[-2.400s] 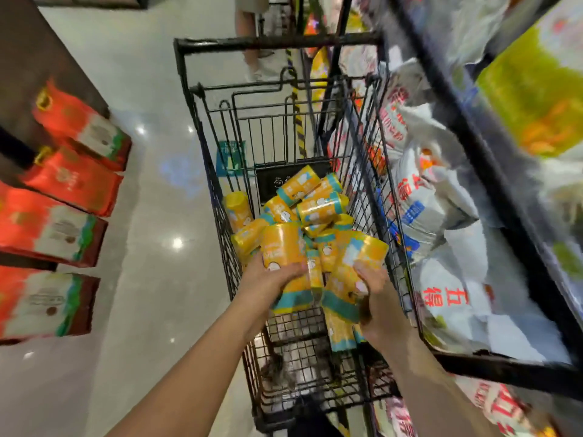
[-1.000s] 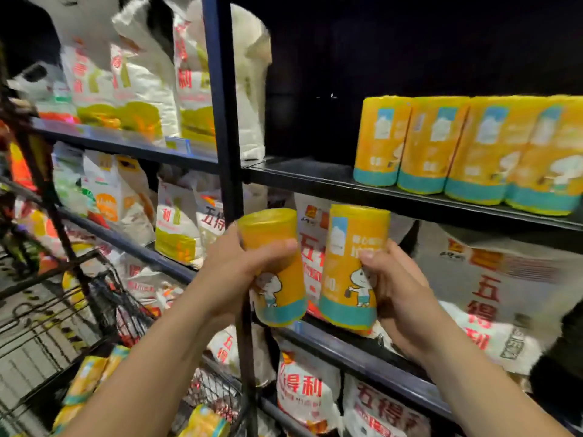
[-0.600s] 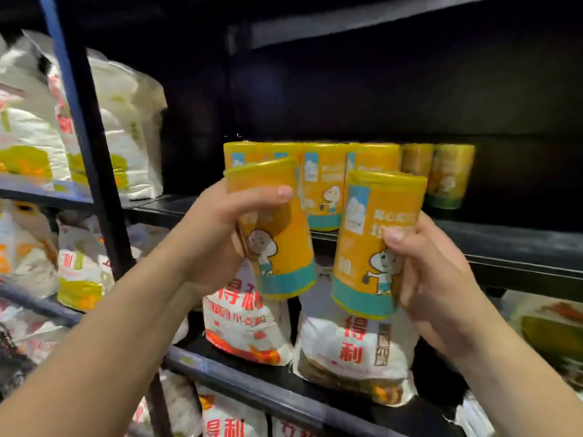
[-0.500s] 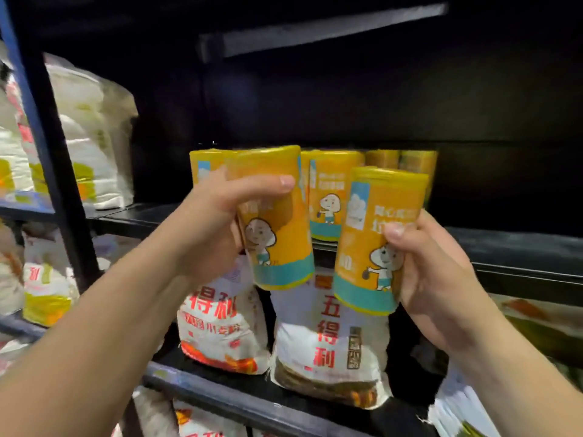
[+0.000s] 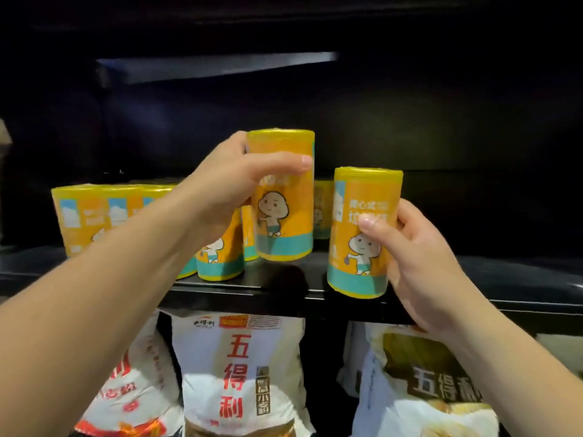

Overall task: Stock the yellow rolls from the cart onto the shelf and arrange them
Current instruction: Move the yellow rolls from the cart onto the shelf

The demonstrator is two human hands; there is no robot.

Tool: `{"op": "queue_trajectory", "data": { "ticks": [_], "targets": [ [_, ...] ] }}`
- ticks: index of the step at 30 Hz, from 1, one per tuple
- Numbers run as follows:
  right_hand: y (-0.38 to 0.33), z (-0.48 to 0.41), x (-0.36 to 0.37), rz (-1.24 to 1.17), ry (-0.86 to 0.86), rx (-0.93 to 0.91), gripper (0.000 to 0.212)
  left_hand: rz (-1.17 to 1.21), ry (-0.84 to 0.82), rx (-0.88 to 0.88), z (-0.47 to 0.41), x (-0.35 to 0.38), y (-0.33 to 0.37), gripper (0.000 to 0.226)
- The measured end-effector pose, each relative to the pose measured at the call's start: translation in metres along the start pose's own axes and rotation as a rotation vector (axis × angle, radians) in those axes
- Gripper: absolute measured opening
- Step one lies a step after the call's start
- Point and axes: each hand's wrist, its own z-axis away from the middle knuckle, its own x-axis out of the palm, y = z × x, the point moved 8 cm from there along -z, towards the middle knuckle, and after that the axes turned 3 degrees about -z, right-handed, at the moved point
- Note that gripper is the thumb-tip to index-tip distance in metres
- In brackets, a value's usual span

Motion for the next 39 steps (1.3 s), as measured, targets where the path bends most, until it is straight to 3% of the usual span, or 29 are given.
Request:
{"op": "queue_trajectory", "data": {
  "ticks": [8,13,16,19,22,24,29,39],
  "targets": [
    [-0.003,-0.036,-0.021,0.133,0.111,0.027,0.065,-0.277,-0.002,-0.043,-0.063,0.005,0.006,0.097],
    [0.010,-0.065,-0.026,0.197,0.161,0.094,0.063,-0.484,-0.065,-0.142,-0.100,0.005,-0.011,0.080],
    [0.022,-0.085,-0.024,0.174,0.181,0.160,0.056,-0.551,-0.186,-0.229,-0.117,0.011,-0.028,0.075],
    [0.035,-0.102,-0.018,0.132,0.214,0.248,0.048,-0.646,-0.315,-0.269,-0.127,0.022,-0.036,0.056],
    [0.049,-0.118,-0.012,0.172,0.223,0.310,0.058,-0.748,-0.378,-0.232,-0.138,0.029,-0.037,0.045],
    [0.055,-0.125,-0.010,0.211,0.232,0.345,0.060,-0.853,-0.403,-0.230,-0.142,0.030,-0.040,0.055],
    [0.060,-0.136,-0.009,0.248,0.244,0.373,0.032,-1.023,-0.363,-0.201,-0.152,0.029,-0.051,0.070],
    [0.080,-0.153,-0.012,0.262,0.247,0.473,0.057,-1.129,-0.444,-0.200,-0.156,0.032,-0.073,0.066]
  ]
}}
